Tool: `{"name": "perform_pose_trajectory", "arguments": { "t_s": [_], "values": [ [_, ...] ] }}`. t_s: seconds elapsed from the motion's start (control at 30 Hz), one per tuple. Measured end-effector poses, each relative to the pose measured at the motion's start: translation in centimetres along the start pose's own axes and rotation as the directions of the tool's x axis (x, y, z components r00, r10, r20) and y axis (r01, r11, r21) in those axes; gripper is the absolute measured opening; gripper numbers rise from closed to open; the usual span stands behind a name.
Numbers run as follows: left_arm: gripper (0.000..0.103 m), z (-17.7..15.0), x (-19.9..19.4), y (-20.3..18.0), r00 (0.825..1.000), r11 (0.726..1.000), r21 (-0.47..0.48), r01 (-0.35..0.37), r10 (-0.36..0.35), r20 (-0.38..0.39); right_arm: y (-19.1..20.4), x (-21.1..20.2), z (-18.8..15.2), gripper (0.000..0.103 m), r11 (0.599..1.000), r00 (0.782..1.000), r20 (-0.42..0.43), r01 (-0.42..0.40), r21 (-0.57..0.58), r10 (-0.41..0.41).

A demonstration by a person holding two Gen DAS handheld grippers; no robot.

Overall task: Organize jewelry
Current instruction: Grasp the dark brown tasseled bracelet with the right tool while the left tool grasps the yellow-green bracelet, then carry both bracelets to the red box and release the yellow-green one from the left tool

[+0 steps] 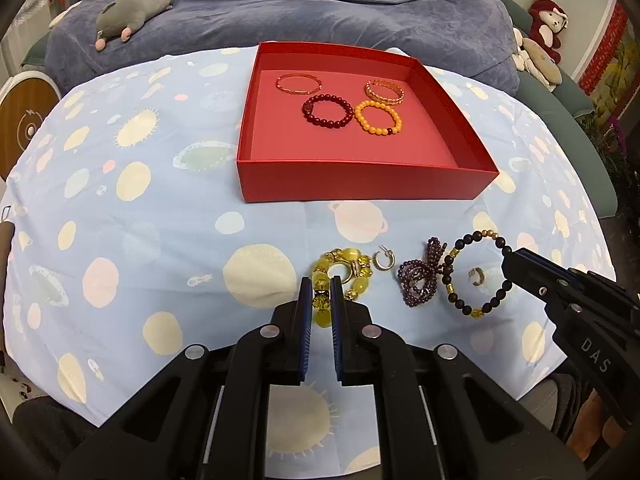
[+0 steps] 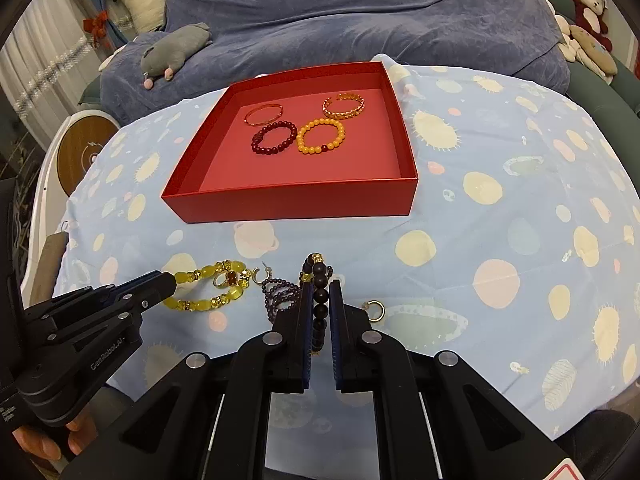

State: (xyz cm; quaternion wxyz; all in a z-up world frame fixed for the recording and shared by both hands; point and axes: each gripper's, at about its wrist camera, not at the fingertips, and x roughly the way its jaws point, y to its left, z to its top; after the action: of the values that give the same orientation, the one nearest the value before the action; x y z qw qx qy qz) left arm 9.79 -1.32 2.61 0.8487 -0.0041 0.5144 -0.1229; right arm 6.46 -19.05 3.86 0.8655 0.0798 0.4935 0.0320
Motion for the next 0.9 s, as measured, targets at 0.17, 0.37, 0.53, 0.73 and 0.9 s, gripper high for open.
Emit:
{"name": "perform_pose_trajectory", "arguments": {
  "t_s": [0.17,0.37,0.53,0.73,0.9],
  "values": [
    [0.009,-1.0,-1.6,-0.3,1.0,1.0,0.011,0.02,-0.02,0.006,0.3,-1.5,-1.2,0.008,1.0,1.0,0.01,-0.007,-0.025,0.007],
    [0.009,-1.9,-3.6,-0.4,0.998,0.998,0.015,0.053,-0.054,0.019,0.5,-3.0,-2.5,0.008,0.999,0.999,0.013,-0.03,-0.034,0.03],
    [0.009,-2.0,-5.3,-0.4,0.996,0.997,0.022,0.074,-0.075,0.046,0.8,-3.9,-3.1,0.008,0.998,0.999,0.021,-0.041,-0.043,0.042],
    [0.009,-0.8,-7.0,-0.5,0.991,0.995,0.017,0.103,-0.104,0.079,1.0,-4.8,-2.8,0.008,0.997,0.997,0.037,-0.065,-0.033,0.066],
    [0.009,0.9,-8.8,0.0,0.978,0.985,-0.017,0.173,-0.17,0.122,0.9,-4.9,-2.5,0.008,0.997,0.996,0.042,-0.074,-0.021,0.075]
  ]
}}
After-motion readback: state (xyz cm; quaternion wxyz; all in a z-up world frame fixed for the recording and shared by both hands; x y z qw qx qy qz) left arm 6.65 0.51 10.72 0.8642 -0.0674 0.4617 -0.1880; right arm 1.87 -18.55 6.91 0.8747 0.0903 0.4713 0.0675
